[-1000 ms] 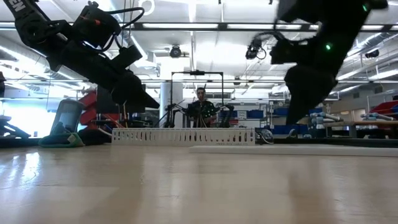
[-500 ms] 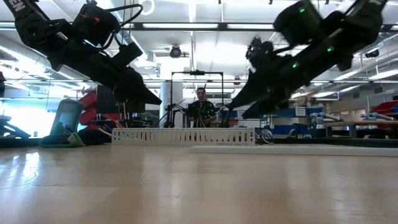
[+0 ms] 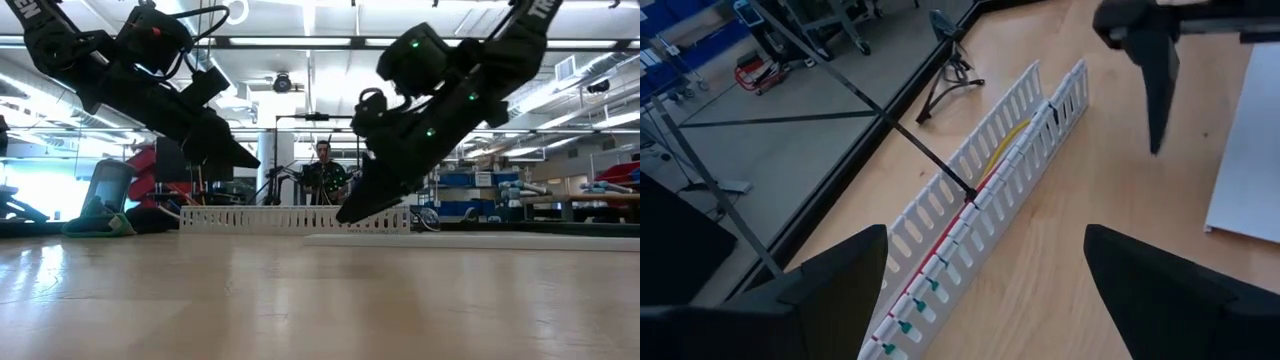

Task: Ziptie cables
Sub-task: Close the white cable duct

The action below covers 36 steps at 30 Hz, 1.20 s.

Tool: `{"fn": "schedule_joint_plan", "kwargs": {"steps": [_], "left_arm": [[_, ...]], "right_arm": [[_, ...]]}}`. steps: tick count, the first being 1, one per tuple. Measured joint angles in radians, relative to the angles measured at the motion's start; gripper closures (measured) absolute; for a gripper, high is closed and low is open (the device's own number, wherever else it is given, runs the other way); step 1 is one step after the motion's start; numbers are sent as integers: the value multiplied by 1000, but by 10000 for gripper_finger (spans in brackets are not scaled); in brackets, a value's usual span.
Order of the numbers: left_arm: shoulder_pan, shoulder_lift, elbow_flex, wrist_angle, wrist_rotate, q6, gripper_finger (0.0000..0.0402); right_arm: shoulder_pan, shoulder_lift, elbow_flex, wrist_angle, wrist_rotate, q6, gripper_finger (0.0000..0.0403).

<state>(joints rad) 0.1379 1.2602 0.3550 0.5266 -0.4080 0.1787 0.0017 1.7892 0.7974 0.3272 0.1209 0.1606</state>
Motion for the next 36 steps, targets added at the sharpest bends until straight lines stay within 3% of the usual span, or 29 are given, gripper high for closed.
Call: {"fn": "schedule_joint_plan", "kwargs": {"steps": [8, 25, 36], "left_arm": [[0, 0, 0, -1, 0, 0, 51], [0, 0, 0, 3, 0, -1, 51], [0, 0, 0, 3, 0, -1, 51]], "right_arm": [[11, 45, 72, -83, -38, -8, 58], [30, 56, 73, -202, -34, -4, 60], [29, 58, 73, -202, -34, -3, 139]]}}
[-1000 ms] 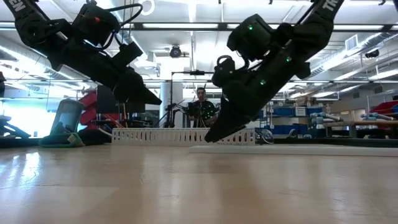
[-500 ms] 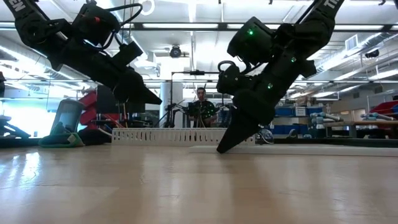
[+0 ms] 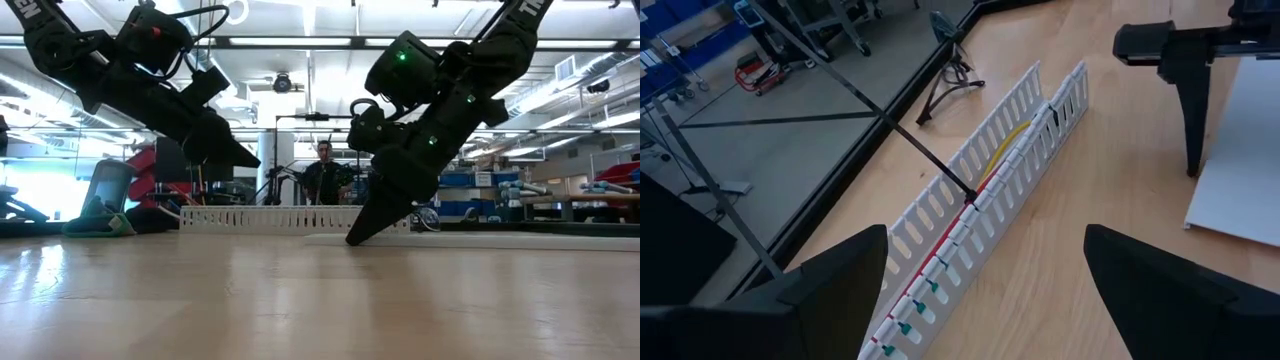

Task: Ziptie cables
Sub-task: Close the white cable duct

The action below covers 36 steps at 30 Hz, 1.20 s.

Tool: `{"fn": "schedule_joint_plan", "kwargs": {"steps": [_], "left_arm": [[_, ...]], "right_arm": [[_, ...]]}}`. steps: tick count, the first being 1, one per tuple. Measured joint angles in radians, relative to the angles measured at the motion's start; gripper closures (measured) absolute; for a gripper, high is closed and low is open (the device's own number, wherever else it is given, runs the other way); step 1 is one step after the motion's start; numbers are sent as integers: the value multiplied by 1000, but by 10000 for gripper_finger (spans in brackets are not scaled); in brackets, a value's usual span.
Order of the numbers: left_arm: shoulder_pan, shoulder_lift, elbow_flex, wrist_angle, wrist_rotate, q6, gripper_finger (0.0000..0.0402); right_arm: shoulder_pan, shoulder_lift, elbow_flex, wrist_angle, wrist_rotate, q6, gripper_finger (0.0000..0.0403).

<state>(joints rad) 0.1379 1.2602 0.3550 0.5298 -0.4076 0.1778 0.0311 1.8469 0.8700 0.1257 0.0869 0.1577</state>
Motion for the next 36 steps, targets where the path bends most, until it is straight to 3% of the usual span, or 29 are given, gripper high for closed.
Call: {"fn": "schedule_joint_plan", "kwargs": {"steps": [8, 36], "left_arm": [[0, 0, 0, 21, -11, 44, 51], [0, 0, 0, 104, 4, 21, 51]], "right_arm": [[0, 0, 0, 0, -2, 2, 186], [-25, -60, -4, -56, -5, 9, 186]]}}
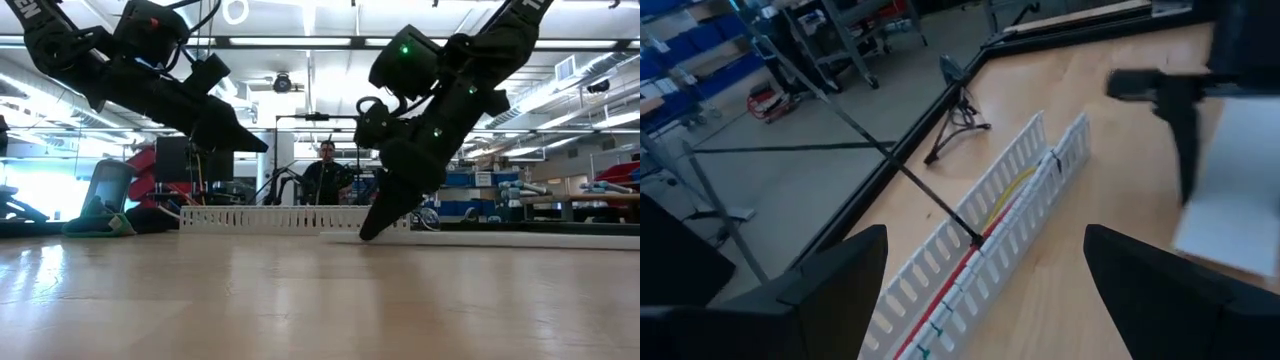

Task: Ziptie cables
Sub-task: Close the white cable duct, then move the white cable duct to the middle left of the table

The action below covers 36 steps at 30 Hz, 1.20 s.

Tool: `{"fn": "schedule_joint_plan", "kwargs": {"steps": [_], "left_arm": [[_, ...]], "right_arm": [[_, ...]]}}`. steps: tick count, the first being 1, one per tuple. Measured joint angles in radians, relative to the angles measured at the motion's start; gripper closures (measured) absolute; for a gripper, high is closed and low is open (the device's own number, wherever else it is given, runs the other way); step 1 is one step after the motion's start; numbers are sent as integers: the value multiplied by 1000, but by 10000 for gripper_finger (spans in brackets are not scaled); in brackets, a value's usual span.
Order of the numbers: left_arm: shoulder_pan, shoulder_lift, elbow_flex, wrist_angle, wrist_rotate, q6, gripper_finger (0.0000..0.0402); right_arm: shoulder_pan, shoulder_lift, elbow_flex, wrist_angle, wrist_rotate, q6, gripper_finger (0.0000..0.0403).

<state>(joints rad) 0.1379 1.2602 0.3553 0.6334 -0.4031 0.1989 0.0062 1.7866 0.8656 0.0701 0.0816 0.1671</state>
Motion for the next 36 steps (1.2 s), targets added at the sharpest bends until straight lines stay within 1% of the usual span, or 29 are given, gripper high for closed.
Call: {"fn": "schedule_joint_plan", "kwargs": {"steps": [1, 3, 7, 11, 15, 18, 21, 24, 28, 32, 36], "left_arm": [[0, 0, 0, 0, 10, 0, 51], [12, 0, 4, -2, 66, 3, 51], [76, 15, 35, -33, 233, 4, 51], [151, 62, 95, -45, 401, 26, 51], [199, 150, 212, -152, 543, 92, 51], [220, 247, 323, -239, 608, 147, 51], [230, 350, 436, -307, 682, 207, 51], [229, 448, 551, -378, 713, 272, 51], [230, 581, 718, -525, 726, 341, 51], [229, 694, 873, -660, 747, 398, 51], [230, 754, 976, -688, 768, 404, 51]], "right_arm": [[-2, -10, 0, -3, 0, 0, 186], [-6, -30, 1, -11, 0, 0, 186], [-8, -55, 1, -47, 0, 14, 190], [-8, -67, 2, -38, 0, 19, 191], [-8, -67, 2, -39, -8, 22, 208], [-8, -67, 2, -40, -18, 41, 226], [-8, -67, 2, -41, -54, 61, 237], [-8, -69, 2, -61, -93, 81, 241], [-2, -102, 2, -142, -100, 123, 242], [21, -161, 2, -231, -52, 147, 242], [61, -235, 2, -309, 17, 170, 242]]}}
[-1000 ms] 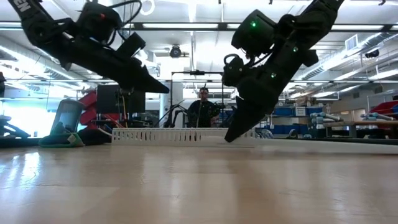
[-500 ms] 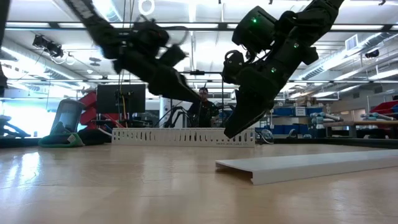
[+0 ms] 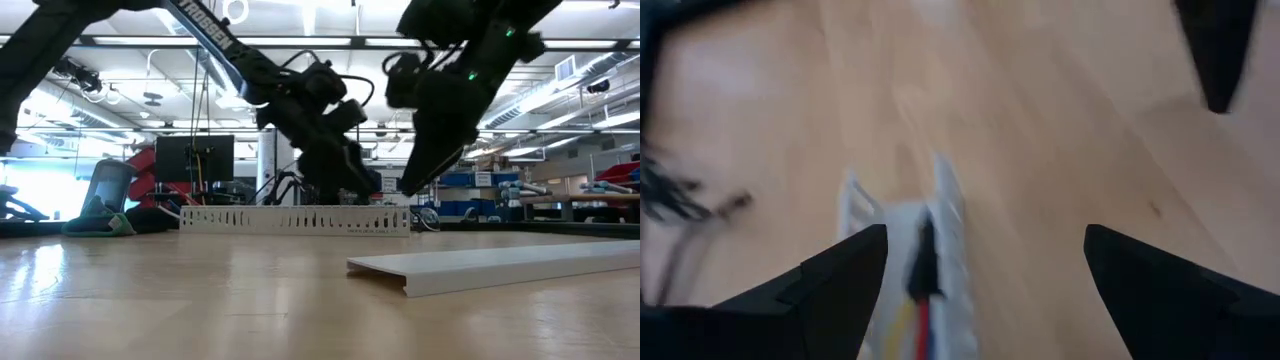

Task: Ziptie cables
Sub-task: Move the white cable duct to the middle left of the table

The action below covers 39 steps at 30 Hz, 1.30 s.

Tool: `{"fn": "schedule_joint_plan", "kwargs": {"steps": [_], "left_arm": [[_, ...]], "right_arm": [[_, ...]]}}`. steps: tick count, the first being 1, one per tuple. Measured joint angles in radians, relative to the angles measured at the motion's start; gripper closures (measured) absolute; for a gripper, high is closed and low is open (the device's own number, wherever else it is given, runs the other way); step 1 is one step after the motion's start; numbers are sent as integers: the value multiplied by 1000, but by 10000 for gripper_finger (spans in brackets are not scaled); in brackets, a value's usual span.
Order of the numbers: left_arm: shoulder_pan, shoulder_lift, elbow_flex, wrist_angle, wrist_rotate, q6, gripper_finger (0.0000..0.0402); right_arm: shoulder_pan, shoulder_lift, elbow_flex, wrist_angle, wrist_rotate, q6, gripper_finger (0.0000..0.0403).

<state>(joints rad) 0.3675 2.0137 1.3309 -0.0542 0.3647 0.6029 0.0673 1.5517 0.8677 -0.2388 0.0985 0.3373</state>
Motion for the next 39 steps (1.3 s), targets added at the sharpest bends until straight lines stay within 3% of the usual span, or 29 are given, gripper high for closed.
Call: {"fn": "schedule_joint_plan", "kwargs": {"steps": [7, 13, 29, 39], "left_arm": [[20, 41, 115, 5, 43, 9, 51], [49, 118, 207, -98, 103, -11, 51], [63, 182, 298, -166, 120, -94, 51], [63, 183, 439, -432, 119, -168, 51]], "right_arm": [[77, -94, 0, -118, 122, 55, 241], [111, -117, 0, -176, 189, 88, 241], [122, -116, 0, -182, 197, 124, 241], [134, -116, 0, -182, 197, 140, 241]]}}
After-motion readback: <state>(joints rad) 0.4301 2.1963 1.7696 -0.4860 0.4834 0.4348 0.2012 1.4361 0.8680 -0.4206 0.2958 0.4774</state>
